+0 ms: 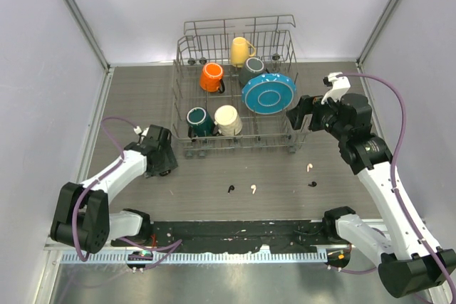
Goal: Insert the wireless bluetooth earbuds into the charging case
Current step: Pick up the charging case at the center of the board.
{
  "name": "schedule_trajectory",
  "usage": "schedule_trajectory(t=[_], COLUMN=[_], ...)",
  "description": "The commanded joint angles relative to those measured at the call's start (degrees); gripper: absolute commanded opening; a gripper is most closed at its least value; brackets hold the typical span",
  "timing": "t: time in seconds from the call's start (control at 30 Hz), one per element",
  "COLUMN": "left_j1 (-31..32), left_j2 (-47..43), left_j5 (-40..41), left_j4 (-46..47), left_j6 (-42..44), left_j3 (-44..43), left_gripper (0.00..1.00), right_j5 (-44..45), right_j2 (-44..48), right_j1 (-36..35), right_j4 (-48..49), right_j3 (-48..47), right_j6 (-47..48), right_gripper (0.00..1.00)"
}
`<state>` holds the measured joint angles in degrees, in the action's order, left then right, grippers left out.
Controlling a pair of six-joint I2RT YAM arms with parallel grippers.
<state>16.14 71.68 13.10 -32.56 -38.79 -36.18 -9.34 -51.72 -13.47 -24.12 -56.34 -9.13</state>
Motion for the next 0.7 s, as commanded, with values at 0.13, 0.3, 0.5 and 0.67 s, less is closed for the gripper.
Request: schedule_trajectory(t=[0.13,0.3,0.5,0.67], left_j1=[-0.06,-0.06,-0.15,-0.50], left_j2=[-0.23,0.30,0.65,3.11], left_j5=[3.86,4.04,3.86,3.25], left_j4=[2.23,3.37,6.71,7.33], left_j6=[-0.24,-0.59,-0.94,-0.94], left_j3=[-0.20,-0.03,1.12,0.85], left_gripper=[0.73,0.72,0.72,0.66], right_j5=[1.26,0.91,0.55,0.73], right_j2=[1.01,0.57,0.31,0.31], right_j1=[-0.41,-0.41,-0.41,-0.50], right_j4=[1.53,1.62,2.23,2.23], right_j3=[0.00,0.00,0.09,0.00], right_j6=[0.51,0.51,0.34,0.42], right_gripper=[0.99,0.99,0.99,0.99])
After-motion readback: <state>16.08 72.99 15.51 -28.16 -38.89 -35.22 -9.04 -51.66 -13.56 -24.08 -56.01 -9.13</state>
